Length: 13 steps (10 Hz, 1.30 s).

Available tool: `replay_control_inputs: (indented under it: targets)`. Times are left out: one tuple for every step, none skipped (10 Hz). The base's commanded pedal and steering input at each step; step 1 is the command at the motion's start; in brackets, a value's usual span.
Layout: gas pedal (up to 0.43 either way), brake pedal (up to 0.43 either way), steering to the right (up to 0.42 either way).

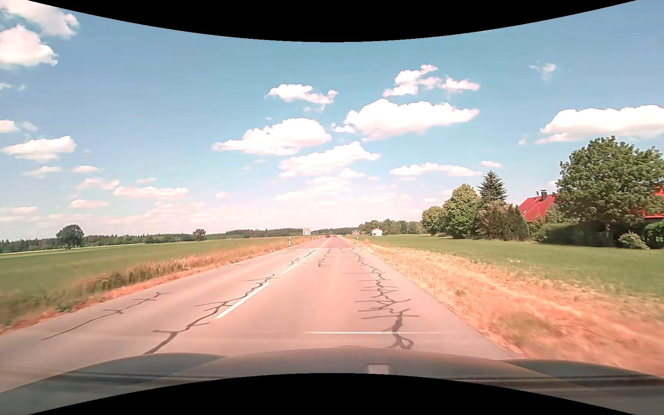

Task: Follow the waypoints while adhering to traffic rules and regulations

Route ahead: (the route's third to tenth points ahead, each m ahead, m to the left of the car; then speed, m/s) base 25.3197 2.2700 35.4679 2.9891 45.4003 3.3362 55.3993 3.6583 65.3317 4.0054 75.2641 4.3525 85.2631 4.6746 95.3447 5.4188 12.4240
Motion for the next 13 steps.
replay_control_inputs:
  targets:
    - [0.220,0.000,-0.009]
    - [0.220,0.000,-0.009]
    - [0.220,0.000,-0.009]
    - [0.220,0.000,-0.009]
    - [0.220,0.000,-0.009]
    - [0.220,0.000,-0.009]
    - [0.220,0.000,-0.009]
    - [0.220,0.000,-0.009]
    - [0.220,0.000,-0.009]
    - [0.220,0.000,-0.010]
    - [0.220,0.000,-0.010]
    - [0.220,0.000,-0.010]
    - [0.220,0.000,-0.009]
